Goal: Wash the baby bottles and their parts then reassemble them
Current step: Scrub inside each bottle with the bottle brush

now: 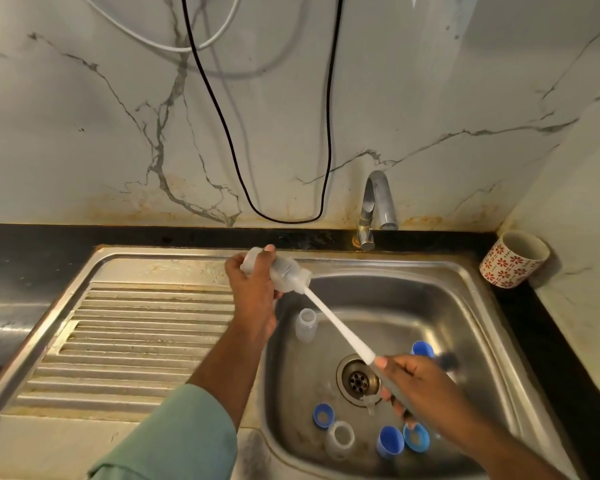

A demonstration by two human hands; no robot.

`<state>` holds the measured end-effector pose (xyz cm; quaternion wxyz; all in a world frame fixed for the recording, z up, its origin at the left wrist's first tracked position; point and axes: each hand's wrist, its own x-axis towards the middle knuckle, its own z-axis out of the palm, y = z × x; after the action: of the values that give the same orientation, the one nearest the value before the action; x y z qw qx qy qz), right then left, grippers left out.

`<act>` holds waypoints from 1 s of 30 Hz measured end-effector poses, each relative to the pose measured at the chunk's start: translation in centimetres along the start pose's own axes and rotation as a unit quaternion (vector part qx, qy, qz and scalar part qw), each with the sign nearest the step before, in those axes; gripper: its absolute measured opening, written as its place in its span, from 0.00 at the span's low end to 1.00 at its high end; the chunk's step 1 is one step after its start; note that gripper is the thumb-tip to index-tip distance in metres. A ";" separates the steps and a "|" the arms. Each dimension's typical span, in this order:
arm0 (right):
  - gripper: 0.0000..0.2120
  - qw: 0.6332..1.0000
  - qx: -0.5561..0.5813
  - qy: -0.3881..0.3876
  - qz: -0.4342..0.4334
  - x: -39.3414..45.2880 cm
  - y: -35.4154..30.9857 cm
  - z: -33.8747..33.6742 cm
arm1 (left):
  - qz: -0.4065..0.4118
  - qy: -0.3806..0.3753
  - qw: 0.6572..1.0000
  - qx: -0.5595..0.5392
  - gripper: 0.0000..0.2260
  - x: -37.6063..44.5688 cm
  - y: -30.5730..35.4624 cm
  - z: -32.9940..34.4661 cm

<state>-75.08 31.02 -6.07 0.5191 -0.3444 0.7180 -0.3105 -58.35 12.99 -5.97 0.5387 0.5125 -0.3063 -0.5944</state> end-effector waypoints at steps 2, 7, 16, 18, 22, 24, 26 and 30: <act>0.13 1.000 -0.006 0.008 -0.015 0.6 -1.2 -0.3 | 0.032 -0.031 0.999 0.024 0.19 0.0 0.2 0.5; 0.09 0.974 -0.161 0.067 -0.142 2.0 -5.0 -3.0 | 0.059 -0.078 0.994 0.038 0.17 2.0 3.3 1.3; 0.09 0.976 -0.122 0.077 -0.162 2.8 -6.5 -3.4 | 0.007 -0.147 0.988 -0.052 0.16 2.9 5.0 1.5; 0.10 0.982 -0.135 0.037 -0.131 2.7 -6.3 -3.7 | 0.005 -0.157 0.986 -0.047 0.17 3.1 5.1 0.9; 0.08 0.912 -0.352 0.098 -0.188 3.2 -7.3 -7.7 | -0.006 -0.138 0.989 -0.061 0.18 2.8 3.7 0.0; 0.12 0.873 -0.415 0.148 -0.212 2.9 -7.3 -7.9 | -0.031 -0.112 0.988 -0.106 0.16 2.1 2.5 0.5; 0.12 0.857 -0.430 0.168 -0.230 2.7 -6.5 -6.7 | -0.066 -0.096 0.982 -0.146 0.14 1.4 1.5 1.1; 0.15 0.968 -0.204 0.062 -0.133 1.2 -5.3 -5.1 | -0.116 -0.104 0.977 -0.148 0.15 1.3 1.0 1.0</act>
<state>-79.31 27.46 -1.05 0.3464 -0.5150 0.7450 -0.2445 -58.89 11.33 -5.15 0.5013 0.3945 -0.2080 -0.7415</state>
